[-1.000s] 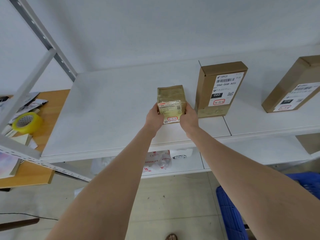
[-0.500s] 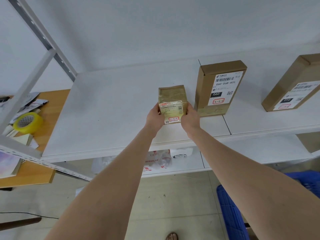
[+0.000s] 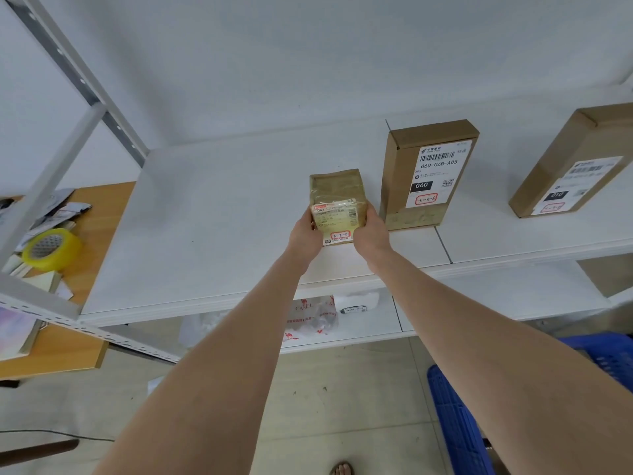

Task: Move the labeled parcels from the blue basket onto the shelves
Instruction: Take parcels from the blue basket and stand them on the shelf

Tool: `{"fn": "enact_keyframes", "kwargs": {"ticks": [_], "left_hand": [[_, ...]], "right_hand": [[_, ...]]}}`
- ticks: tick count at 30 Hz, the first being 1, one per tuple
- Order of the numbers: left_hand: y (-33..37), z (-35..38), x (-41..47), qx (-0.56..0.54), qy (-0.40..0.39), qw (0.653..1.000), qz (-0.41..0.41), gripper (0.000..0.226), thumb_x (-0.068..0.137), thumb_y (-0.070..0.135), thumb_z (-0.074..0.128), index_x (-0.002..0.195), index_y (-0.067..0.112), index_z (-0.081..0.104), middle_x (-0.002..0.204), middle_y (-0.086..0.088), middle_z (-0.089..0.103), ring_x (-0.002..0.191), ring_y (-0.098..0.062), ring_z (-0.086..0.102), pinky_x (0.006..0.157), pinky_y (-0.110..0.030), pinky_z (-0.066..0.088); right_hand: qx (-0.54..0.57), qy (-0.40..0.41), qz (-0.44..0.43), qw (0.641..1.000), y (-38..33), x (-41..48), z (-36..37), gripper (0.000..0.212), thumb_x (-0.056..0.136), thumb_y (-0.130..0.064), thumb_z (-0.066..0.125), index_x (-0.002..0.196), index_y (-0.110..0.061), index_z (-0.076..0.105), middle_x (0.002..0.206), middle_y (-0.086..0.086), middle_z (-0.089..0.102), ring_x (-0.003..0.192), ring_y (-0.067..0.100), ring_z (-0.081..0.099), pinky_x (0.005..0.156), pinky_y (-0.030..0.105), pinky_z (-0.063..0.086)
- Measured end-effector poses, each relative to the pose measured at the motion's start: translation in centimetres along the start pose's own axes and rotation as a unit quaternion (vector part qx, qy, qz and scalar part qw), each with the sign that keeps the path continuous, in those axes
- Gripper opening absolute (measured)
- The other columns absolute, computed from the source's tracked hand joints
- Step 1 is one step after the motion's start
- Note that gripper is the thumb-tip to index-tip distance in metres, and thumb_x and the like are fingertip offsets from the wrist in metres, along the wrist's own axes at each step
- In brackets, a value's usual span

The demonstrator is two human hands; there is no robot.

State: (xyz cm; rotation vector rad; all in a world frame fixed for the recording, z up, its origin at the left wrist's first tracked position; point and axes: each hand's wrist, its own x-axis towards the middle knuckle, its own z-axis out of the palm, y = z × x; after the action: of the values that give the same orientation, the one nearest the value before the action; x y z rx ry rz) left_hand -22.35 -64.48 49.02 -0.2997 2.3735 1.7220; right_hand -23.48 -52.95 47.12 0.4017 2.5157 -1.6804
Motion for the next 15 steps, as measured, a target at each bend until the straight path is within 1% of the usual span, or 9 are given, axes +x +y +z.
{"fn": "enact_keyframes", "kwargs": {"ticks": [4, 8, 11, 13, 14, 15], "left_hand": [[0.00, 0.62, 0.10, 0.005, -0.009, 1.000, 0.002, 0.049, 0.090, -0.004, 0.036, 0.129, 0.020, 0.052, 0.106, 0.006, 0.060, 0.097, -0.010, 0.054, 0.064, -0.011, 0.041], [0.10, 0.68, -0.06, -0.009, -0.011, 1.000, 0.004, 0.047, 0.090, -0.004, 0.037, 0.129, 0.019, 0.052, 0.105, 0.007, 0.058, 0.094, -0.008, 0.052, 0.057, -0.004, 0.040], [0.11, 0.56, 0.08, -0.012, -0.012, 1.000, 0.005, 0.047, 0.090, -0.006, 0.038, 0.130, 0.016, 0.051, 0.107, 0.004, 0.058, 0.093, -0.007, 0.051, 0.050, 0.001, 0.041], [0.09, 0.53, 0.17, -0.011, -0.015, 1.000, 0.004, 0.046, 0.090, -0.007, 0.038, 0.130, 0.013, 0.050, 0.109, 0.003, 0.057, 0.092, -0.006, 0.051, 0.049, 0.002, 0.041], [0.10, 0.43, 0.14, -0.008, -0.017, 1.000, 0.003, 0.046, 0.090, -0.007, 0.039, 0.131, 0.012, 0.048, 0.114, 0.002, 0.057, 0.096, -0.007, 0.052, 0.051, 0.001, 0.042], [0.14, 0.27, 0.07, -0.006, -0.022, 1.000, -0.001, 0.049, 0.090, -0.007, 0.040, 0.134, 0.012, 0.044, 0.122, 0.002, 0.055, 0.107, -0.011, 0.052, 0.059, -0.001, 0.045]], "right_hand": [[0.006, 0.007, 0.010, 1.000, 0.43, 0.38, -0.41, 0.072, 0.086, 0.014, 0.029, 0.149, -0.021, 0.028, 0.129, 0.007, 0.056, 0.113, 0.023, 0.054, 0.082, 0.028, 0.047], [0.007, 0.004, 0.015, 1.000, 0.52, 0.39, -0.48, 0.073, 0.085, 0.016, 0.027, 0.148, -0.020, 0.028, 0.130, 0.008, 0.055, 0.114, 0.025, 0.054, 0.081, 0.027, 0.045], [0.017, -0.001, 0.023, 1.000, 0.66, 0.68, -0.38, 0.078, 0.082, 0.018, 0.028, 0.149, -0.021, 0.027, 0.132, 0.006, 0.055, 0.118, 0.025, 0.054, 0.088, 0.031, 0.049], [0.019, -0.007, 0.028, 0.999, 0.71, 0.71, -0.45, 0.080, 0.081, 0.018, 0.031, 0.150, -0.022, 0.024, 0.136, 0.005, 0.052, 0.120, 0.025, 0.052, 0.093, 0.034, 0.050], [0.014, -0.009, 0.030, 0.999, 0.68, 0.68, -0.49, 0.079, 0.082, 0.017, 0.032, 0.151, -0.021, 0.022, 0.138, 0.006, 0.050, 0.120, 0.025, 0.052, 0.093, 0.034, 0.050], [0.008, -0.013, 0.033, 0.999, 0.56, 0.51, -0.55, 0.079, 0.083, 0.016, 0.033, 0.151, -0.021, 0.020, 0.140, 0.007, 0.049, 0.121, 0.025, 0.051, 0.091, 0.033, 0.050]]}}
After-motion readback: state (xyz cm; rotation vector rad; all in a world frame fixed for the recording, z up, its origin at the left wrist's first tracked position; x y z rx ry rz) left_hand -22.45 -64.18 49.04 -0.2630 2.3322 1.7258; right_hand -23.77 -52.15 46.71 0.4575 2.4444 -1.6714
